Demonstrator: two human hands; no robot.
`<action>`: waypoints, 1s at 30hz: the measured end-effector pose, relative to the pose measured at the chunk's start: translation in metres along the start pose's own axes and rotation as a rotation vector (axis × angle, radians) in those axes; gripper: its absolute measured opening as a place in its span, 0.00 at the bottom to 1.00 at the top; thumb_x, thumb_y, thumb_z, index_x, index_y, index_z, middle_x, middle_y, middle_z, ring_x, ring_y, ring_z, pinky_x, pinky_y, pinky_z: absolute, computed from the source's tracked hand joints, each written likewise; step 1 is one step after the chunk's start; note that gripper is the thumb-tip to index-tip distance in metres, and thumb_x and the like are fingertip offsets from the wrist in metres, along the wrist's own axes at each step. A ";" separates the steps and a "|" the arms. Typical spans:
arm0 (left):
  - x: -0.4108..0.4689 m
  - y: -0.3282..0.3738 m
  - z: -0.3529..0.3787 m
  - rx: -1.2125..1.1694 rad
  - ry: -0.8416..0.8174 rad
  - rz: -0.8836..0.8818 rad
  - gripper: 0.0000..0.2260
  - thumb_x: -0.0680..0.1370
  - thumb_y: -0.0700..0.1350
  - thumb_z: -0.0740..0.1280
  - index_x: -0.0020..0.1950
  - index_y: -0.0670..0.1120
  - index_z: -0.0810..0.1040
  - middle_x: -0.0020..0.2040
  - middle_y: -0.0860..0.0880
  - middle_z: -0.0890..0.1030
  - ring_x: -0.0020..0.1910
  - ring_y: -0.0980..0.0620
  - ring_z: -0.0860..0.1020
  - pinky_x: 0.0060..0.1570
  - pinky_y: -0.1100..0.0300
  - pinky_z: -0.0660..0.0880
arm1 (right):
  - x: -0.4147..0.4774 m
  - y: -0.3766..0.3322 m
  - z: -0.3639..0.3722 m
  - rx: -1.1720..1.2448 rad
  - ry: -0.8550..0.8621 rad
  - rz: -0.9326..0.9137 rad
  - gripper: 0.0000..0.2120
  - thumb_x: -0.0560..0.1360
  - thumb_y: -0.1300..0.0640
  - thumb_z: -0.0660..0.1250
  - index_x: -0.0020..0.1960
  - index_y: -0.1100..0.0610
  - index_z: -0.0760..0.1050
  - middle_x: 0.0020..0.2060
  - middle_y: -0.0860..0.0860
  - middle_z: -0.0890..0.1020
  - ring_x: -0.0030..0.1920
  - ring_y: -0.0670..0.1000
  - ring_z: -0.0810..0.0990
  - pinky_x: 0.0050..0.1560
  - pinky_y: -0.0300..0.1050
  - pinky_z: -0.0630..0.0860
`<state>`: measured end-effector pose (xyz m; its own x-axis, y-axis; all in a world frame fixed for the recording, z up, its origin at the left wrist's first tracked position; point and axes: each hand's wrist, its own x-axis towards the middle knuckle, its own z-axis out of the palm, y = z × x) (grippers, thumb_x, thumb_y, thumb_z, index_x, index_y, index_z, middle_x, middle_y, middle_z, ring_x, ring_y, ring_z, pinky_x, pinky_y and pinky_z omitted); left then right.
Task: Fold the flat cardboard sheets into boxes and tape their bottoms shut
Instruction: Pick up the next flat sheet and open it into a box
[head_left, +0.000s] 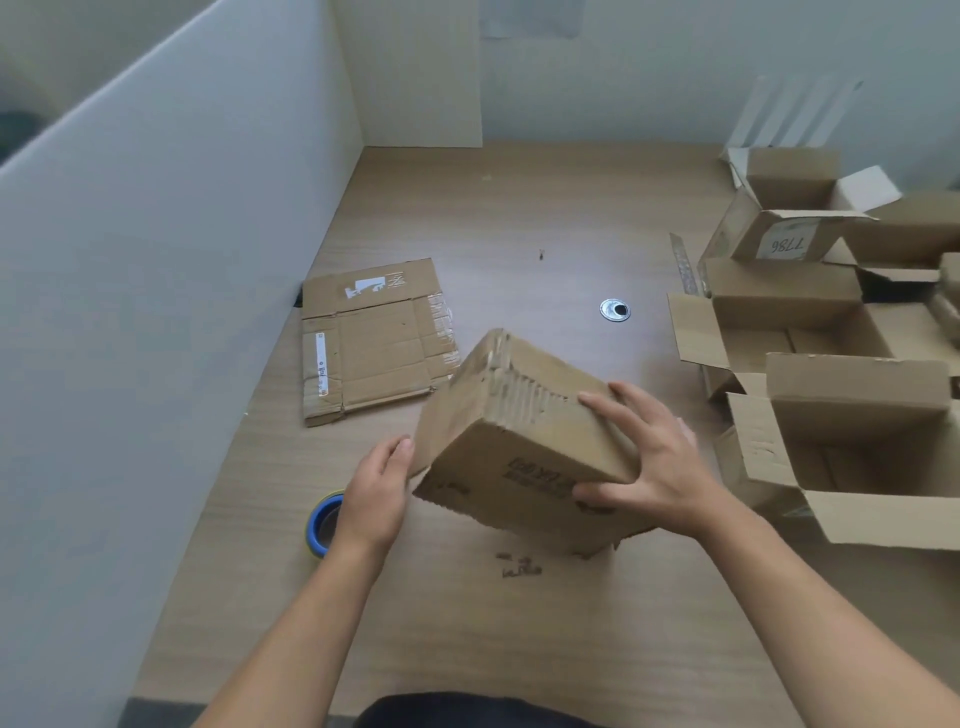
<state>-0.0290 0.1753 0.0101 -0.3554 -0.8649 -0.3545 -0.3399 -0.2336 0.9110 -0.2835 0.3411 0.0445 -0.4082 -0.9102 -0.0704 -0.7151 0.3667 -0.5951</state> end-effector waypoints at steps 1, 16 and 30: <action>-0.001 0.002 0.003 -0.051 -0.043 -0.057 0.15 0.77 0.60 0.62 0.52 0.53 0.82 0.52 0.55 0.84 0.56 0.54 0.80 0.60 0.52 0.74 | -0.004 0.004 0.000 0.062 0.034 -0.010 0.43 0.56 0.27 0.69 0.68 0.21 0.55 0.76 0.42 0.58 0.75 0.42 0.55 0.74 0.66 0.52; -0.007 -0.009 0.035 -0.364 -0.160 -0.185 0.17 0.82 0.43 0.66 0.69 0.56 0.69 0.58 0.46 0.80 0.54 0.42 0.80 0.48 0.41 0.82 | -0.023 0.020 -0.007 -0.206 0.152 -0.092 0.46 0.58 0.24 0.66 0.73 0.30 0.54 0.73 0.52 0.62 0.73 0.55 0.60 0.70 0.65 0.59; -0.035 -0.101 -0.003 0.096 0.005 -0.337 0.24 0.73 0.62 0.70 0.66 0.63 0.65 0.55 0.58 0.81 0.54 0.50 0.79 0.47 0.46 0.81 | -0.075 -0.045 0.080 -0.542 0.038 -0.119 0.48 0.55 0.28 0.73 0.73 0.39 0.65 0.69 0.61 0.69 0.67 0.67 0.68 0.62 0.76 0.61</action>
<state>0.0208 0.2277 -0.0692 -0.2050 -0.7488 -0.6303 -0.5175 -0.4637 0.7192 -0.1755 0.3779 0.0123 -0.3200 -0.9474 0.0064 -0.9430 0.3178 -0.0991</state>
